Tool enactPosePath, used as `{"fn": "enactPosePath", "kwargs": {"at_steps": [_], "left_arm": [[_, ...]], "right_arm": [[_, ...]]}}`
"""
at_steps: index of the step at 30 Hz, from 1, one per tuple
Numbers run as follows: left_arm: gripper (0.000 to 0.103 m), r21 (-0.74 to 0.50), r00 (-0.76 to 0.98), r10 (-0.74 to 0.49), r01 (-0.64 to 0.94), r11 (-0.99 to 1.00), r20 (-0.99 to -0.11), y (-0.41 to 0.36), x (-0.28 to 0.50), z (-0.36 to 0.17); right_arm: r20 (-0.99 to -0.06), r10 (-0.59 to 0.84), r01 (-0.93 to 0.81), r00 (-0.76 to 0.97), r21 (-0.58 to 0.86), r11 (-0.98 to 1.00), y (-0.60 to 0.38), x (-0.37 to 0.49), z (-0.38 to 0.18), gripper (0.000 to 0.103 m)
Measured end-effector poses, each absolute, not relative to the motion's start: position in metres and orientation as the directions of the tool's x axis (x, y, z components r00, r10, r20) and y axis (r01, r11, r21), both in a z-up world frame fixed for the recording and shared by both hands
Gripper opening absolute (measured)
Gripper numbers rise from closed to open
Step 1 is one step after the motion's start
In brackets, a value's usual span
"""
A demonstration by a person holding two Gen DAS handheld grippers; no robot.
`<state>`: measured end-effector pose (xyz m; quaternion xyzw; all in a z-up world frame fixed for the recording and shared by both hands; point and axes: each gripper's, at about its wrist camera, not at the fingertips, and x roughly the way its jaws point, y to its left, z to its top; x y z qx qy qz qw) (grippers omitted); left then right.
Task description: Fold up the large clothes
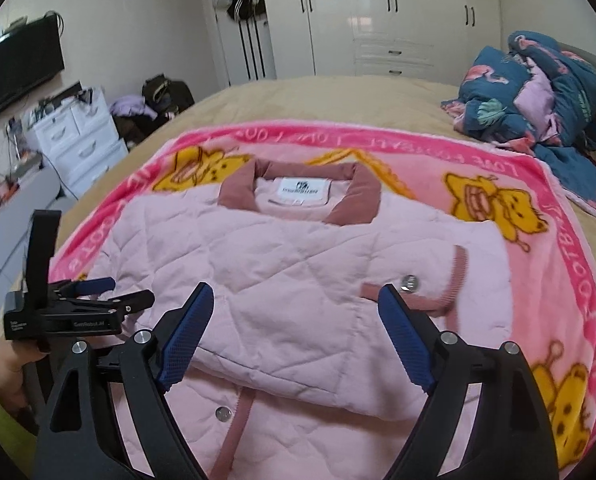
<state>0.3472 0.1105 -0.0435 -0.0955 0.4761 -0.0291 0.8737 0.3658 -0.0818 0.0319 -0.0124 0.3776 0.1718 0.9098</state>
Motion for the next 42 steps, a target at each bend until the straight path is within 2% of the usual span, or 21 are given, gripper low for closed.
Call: {"fn": "enactPosePath", "kwargs": {"at_steps": [8,12,16,21,29,42], "left_arm": [[0.095,-0.207,0.544,-0.143,-0.058,0.977,-0.827,0.113,0.350,-0.048],[0.095,-0.203,0.542,-0.141,-0.054,0.978,-0.828,0.112,0.351,-0.050],[0.095,-0.187,0.540,-0.130,-0.052,0.981,-0.831,0.111,0.353,-0.052],[0.095,-0.181,0.539,-0.125,-0.051,0.982,-0.833,0.110,0.353,-0.053],[0.095,-0.200,0.545,-0.143,-0.045,0.979,-0.826,0.112,0.349,-0.047],[0.095,-0.219,0.548,-0.152,-0.058,0.974,-0.823,0.115,0.328,-0.024]], "right_arm": [[-0.820,0.217,-0.292,0.530,0.064,0.954,-0.057,0.409,-0.017,0.085],[-0.827,0.197,-0.281,0.527,0.049,0.958,-0.051,0.414,-0.041,0.092],[-0.820,0.194,-0.277,0.539,0.045,0.960,-0.052,0.416,-0.052,0.093],[-0.817,0.209,-0.284,0.537,0.059,0.957,-0.055,0.408,-0.040,0.092],[-0.764,0.305,-0.263,0.569,0.182,0.947,-0.081,0.373,-0.006,0.092],[-0.726,0.333,-0.250,0.602,0.224,0.942,-0.092,0.347,0.029,0.092]]}}
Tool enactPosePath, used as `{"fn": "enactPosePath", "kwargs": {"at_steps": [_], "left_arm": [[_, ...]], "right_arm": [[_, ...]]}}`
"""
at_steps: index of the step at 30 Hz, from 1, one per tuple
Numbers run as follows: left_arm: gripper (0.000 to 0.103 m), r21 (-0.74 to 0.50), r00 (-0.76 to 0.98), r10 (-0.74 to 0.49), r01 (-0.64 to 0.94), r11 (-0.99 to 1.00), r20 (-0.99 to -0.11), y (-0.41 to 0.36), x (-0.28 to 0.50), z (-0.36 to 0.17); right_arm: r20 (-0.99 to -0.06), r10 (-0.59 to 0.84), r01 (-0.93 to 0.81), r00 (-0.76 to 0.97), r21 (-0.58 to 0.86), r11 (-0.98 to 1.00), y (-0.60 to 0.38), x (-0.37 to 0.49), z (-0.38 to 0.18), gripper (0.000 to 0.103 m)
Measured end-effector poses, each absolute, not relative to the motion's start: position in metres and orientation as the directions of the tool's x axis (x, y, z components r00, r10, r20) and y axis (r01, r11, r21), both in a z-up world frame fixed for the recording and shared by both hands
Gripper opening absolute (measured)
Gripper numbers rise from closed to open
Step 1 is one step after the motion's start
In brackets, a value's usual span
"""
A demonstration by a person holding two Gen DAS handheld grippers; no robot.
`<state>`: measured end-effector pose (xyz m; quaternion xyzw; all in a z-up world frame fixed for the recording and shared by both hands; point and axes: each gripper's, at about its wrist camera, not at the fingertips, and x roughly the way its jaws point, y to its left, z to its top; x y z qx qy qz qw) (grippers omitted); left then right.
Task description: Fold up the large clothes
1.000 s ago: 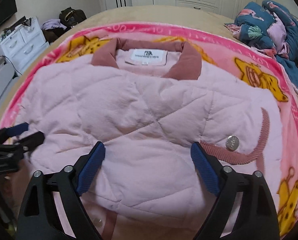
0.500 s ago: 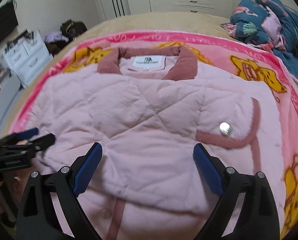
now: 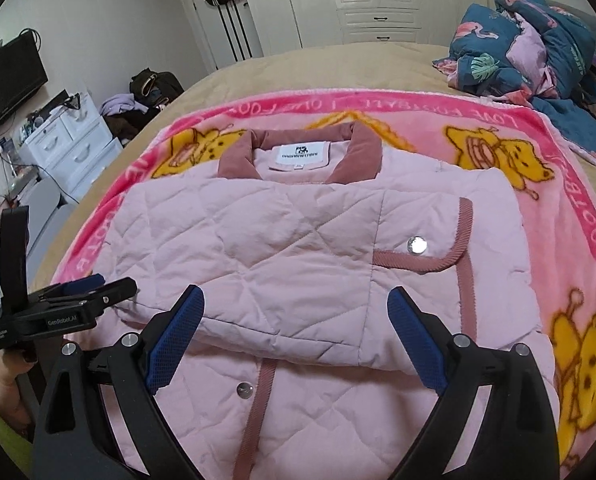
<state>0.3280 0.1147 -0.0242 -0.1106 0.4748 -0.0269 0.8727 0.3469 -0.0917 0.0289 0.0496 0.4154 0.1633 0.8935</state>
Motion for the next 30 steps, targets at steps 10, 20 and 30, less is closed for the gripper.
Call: {"fn": "enactPosePath", "kwargs": {"at_steps": [10,20,30], "left_arm": [[0.095,-0.202,0.560,-0.126,-0.075,0.977,-0.819,0.118,0.307,-0.005],[0.095,-0.206,0.612,-0.132,-0.051,0.977,-0.780,0.111,0.283,0.029],[0.095,-0.211,0.655,-0.146,-0.021,0.977,-0.742,0.102,0.259,0.062]], "right_arm": [[-0.698,0.355,-0.245,0.622,0.257,0.935,-0.096,0.327,0.042,0.099],[-0.678,0.364,-0.250,0.639,0.264,0.932,-0.104,0.307,0.060,0.099],[-0.638,0.357,-0.265,0.683,0.239,0.934,-0.111,0.280,0.091,0.099]]}}
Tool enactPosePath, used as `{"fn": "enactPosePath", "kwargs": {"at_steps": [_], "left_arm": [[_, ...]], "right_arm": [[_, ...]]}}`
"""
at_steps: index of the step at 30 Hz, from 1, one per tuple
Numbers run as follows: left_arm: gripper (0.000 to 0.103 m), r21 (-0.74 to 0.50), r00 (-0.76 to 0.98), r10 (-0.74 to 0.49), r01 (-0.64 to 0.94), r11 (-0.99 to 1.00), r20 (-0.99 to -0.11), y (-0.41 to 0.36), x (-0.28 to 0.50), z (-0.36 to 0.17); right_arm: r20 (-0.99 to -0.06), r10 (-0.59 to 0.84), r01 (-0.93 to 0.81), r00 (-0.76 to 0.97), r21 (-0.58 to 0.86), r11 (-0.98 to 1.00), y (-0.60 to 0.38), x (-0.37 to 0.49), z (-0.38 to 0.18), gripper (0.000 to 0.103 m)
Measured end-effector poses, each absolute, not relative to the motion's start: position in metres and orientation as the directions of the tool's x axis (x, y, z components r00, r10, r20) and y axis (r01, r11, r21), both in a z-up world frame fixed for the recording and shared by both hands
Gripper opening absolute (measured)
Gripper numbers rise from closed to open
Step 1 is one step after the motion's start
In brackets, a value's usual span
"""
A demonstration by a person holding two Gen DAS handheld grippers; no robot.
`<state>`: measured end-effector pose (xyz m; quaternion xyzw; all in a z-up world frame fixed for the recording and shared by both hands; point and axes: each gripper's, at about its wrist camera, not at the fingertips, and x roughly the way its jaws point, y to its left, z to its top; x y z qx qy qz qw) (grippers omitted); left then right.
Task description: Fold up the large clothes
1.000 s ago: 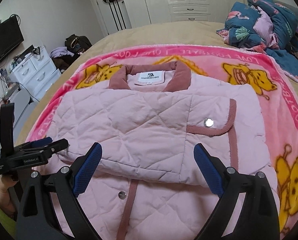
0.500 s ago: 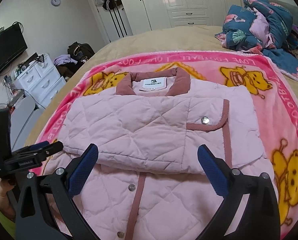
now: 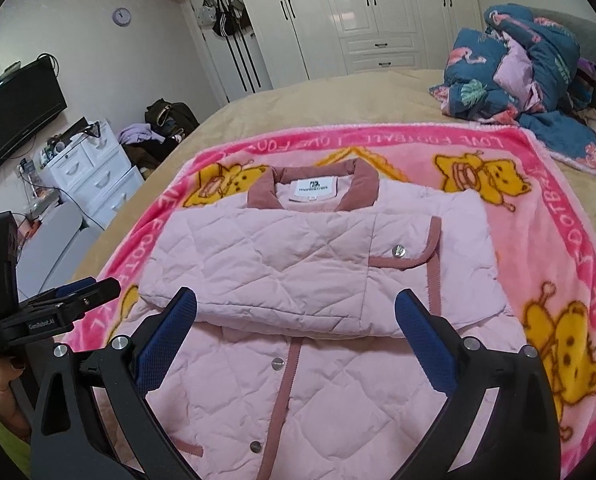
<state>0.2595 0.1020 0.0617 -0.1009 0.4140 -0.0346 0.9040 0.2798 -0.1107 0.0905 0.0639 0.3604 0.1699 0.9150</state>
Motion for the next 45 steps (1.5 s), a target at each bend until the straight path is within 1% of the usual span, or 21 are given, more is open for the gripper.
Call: {"fn": "enactPosePath", "kwargs": {"at_steps": [3,21,37,45], "left_arm": [[0.095,-0.212,0.666,-0.146,-0.018,0.977,-0.731,0.101,0.252,0.070],[0.095,-0.228,0.727,-0.168,0.017,0.974,-0.665,0.093,0.204,0.109],[0.095,-0.215,0.762,-0.177,0.051,0.975,-0.623,0.084,0.163,0.131],[0.095,-0.212,0.765,-0.181,0.059,0.976,-0.618,0.077,0.144,0.127]], "right_arm": [[-0.627,0.348,-0.272,0.697,0.219,0.937,-0.111,0.271,0.099,0.099],[-0.537,0.363,-0.305,0.762,0.198,0.932,-0.125,0.208,0.151,0.099],[-0.513,0.371,-0.330,0.774,0.173,0.928,-0.137,0.165,0.161,0.099],[-0.525,0.370,-0.335,0.766,0.165,0.928,-0.144,0.150,0.153,0.099]]}}
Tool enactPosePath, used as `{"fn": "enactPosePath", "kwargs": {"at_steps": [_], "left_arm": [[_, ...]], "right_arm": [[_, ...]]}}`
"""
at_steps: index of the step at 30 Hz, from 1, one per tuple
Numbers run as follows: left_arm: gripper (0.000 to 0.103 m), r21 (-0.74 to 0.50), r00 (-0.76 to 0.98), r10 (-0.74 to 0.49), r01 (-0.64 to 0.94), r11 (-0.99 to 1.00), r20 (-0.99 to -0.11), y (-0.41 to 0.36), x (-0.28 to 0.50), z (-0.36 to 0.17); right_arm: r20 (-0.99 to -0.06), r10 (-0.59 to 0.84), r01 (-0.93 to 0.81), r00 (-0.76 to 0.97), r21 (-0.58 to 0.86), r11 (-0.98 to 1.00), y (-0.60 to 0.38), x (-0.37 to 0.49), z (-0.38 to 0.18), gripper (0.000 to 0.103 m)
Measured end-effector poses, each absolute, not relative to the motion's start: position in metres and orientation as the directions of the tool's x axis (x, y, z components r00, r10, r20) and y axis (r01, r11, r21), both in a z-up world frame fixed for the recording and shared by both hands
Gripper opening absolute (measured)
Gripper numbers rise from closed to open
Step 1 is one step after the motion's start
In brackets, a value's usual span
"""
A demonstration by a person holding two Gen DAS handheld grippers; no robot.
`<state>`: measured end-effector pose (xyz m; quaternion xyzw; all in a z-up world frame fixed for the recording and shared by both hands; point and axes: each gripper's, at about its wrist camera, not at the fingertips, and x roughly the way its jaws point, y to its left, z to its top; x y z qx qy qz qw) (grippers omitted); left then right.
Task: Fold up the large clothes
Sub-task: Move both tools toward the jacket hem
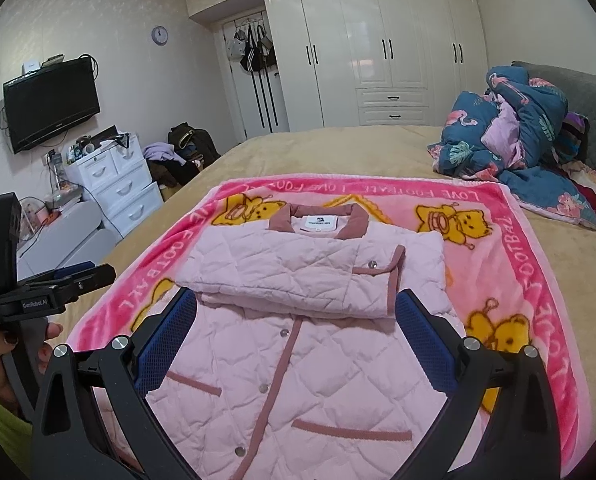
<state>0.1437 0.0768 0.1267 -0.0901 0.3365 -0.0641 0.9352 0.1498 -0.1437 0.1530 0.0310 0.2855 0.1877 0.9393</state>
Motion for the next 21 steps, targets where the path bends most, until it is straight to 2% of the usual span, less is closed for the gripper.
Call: {"fn": "enactPosePath", "kwargs": {"at_steps": [21], "left_arm": [[0.095,-0.188,0.763,-0.169,0.064,0.980,-0.624,0.075,0.120,0.111]], "right_arm": [[-0.576,0.345,-0.304,0.741,0.169,0.937,-0.164,0.127,0.119,0.099]]}}
